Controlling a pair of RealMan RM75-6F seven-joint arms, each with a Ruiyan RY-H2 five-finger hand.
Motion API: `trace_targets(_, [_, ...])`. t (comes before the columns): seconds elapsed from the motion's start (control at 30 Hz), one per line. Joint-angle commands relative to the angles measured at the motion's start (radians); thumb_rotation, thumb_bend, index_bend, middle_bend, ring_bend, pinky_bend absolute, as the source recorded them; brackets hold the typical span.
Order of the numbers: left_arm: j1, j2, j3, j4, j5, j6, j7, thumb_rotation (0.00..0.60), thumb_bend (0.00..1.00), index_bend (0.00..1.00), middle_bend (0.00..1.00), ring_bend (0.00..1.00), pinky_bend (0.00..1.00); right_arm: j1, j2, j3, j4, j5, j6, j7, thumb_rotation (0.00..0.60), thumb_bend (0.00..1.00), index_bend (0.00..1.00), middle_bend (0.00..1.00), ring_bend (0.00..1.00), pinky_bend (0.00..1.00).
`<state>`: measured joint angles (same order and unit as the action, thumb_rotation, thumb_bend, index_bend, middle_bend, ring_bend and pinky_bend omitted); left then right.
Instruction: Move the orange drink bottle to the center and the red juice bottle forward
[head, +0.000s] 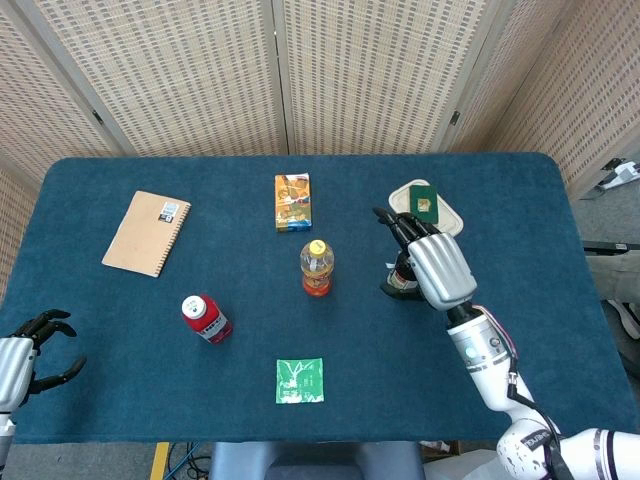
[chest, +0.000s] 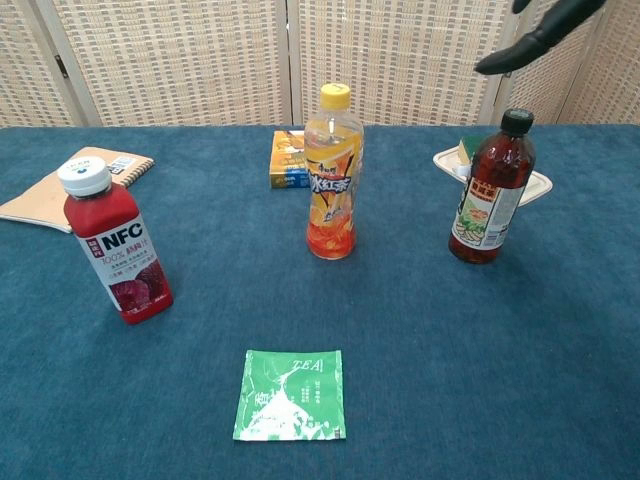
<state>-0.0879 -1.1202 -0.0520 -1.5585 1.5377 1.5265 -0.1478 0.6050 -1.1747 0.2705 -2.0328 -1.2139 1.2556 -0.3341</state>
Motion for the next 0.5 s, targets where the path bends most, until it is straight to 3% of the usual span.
trace_targets(0.03, [-0.003,-0.001,0.001,-0.004,0.004,-0.003,0.001,0.6,0.18,0.45,0.3,0.35,0.56,-0.077,0.078,-0.053,-0.031,-0.099,0.056,0.052,0.6,0.1,0.09,0.22,0.17,0.36])
trace_targets(0.2, [-0.012,-0.003,-0.004,-0.012,0.004,-0.008,-0.001,0.6,0.18,0.42,0.3,0.35,0.56,-0.168,0.149,-0.12,0.005,-0.222,0.119,0.155,0.6,0.1,0.09,0.23,0.17,0.36])
trace_targets(0.37, [-0.027,-0.006,-0.01,-0.033,0.002,-0.027,-0.039,0.6,0.18,0.26,0.3,0.35,0.56,-0.253,0.178,-0.177,0.078,-0.33,0.203,0.243,0.6,0.1,0.09,0.23,0.17,0.36])
trace_targets(0.5, [-0.049,-0.003,-0.014,-0.059,-0.011,-0.066,-0.065,0.6,0.18,0.19,0.3,0.34,0.56,-0.309,0.179,-0.215,0.131,-0.401,0.265,0.32,0.6,0.1,0.09,0.23,0.17,0.35])
